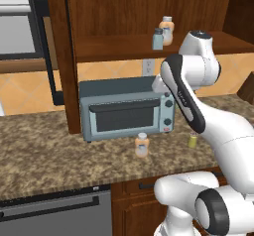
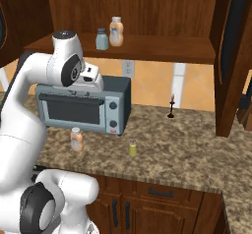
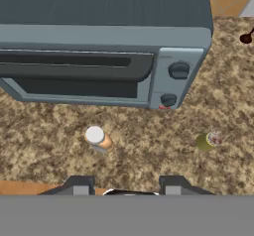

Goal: Put the shaker and condiment bottle from the counter next to their counterparts in the cabinet.

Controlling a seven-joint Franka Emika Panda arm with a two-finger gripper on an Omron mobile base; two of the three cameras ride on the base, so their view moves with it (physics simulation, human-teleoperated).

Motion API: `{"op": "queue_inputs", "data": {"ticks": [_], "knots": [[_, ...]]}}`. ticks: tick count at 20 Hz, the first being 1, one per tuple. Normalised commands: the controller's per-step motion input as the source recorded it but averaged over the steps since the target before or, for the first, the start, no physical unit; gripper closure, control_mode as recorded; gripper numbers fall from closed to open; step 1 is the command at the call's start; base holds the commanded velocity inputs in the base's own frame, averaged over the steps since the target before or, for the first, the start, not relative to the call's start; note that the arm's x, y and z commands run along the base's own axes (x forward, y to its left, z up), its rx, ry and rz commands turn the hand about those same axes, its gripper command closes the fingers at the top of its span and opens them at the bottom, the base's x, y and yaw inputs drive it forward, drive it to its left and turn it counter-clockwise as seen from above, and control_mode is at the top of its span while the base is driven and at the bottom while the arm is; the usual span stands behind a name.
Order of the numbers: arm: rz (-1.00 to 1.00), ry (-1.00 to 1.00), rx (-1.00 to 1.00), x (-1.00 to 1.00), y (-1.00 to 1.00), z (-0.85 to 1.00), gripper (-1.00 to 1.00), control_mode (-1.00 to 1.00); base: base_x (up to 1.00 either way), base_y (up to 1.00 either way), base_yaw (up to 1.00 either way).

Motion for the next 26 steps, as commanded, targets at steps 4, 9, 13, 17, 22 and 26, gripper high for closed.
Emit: {"op": "queue_inputs", "data": {"ticks": [4,9,13,17,22,26], "knots": [[0.00,-0.09,0.00,-0.20,0.00,0.00,-1.00,-1.00,0.00,0.00,0.00],[0.00,-0.10,0.00,-0.18,-0.03,0.00,-1.00,-1.00,0.00,0.00,0.00],[0.00,-0.06,0.00,-0.34,-0.21,-0.09,-1.00,-1.00,0.00,0.00,0.00],[0.01,-0.03,0.00,-0.10,-0.27,-0.04,-1.00,-1.00,0.00,0.00,0.00],[0.05,-0.04,0.00,-0.21,-0.35,-0.15,-1.00,-1.00,0.00,0.00,0.00],[0.09,0.00,0.00,-0.02,-0.47,-0.13,-1.00,-1.00,0.00,0.00,0.00]]}}
